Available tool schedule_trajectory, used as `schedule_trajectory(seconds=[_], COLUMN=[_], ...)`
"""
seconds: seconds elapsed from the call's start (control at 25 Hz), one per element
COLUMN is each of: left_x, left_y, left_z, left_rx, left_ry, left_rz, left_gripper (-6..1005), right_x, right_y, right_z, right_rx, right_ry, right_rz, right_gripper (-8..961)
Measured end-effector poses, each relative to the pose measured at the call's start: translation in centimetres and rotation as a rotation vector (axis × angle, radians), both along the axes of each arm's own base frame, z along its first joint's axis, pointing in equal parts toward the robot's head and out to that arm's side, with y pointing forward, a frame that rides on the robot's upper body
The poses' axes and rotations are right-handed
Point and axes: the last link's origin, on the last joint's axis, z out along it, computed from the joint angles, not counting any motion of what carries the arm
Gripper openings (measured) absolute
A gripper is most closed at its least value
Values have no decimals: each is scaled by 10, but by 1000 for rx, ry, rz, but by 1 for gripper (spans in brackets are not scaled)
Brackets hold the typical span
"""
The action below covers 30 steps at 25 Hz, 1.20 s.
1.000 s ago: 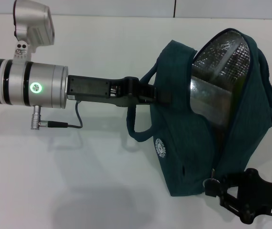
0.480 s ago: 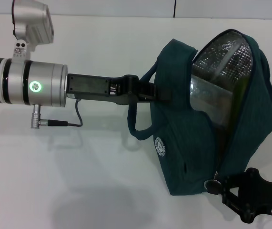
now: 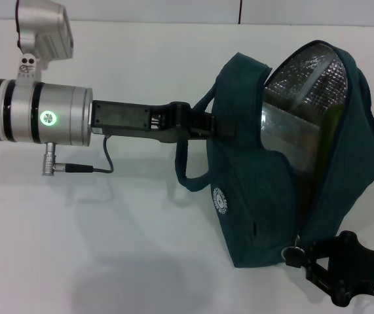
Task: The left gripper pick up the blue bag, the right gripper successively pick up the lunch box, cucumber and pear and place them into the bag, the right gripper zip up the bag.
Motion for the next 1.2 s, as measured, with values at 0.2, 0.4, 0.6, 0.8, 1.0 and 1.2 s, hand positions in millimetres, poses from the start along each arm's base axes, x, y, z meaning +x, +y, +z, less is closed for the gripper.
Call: schedule_trajectory(seconds=[0.2,0.4,0.6,0.8,1.0,1.2], left_x=[0,1,1,1,1,1], left_y=[0,-1,-1,0,0,-1], left_z=[0,-1,-1,-1,-1,-1], left_rx=[-2,-3,-3,-2,-2,-3], left_ry=[1,0,-1,-1,-1,0], left_rz=[-2,-2,-2,-1,-1,-2], left_gripper=[38,38,38,37,37,39], right_x=[0,0,0,0,1,1], right_y=[0,0,0,0,-1,-2], right_z=[0,1,1,2,2,2], right_rx=[-2,-8,-8,-8,-12,-10], right_ry=[2,4,7,7,4,2], right_rz=[0,-9,-8,-8,-6,-2], right_gripper=[38,59,89,93,90,87])
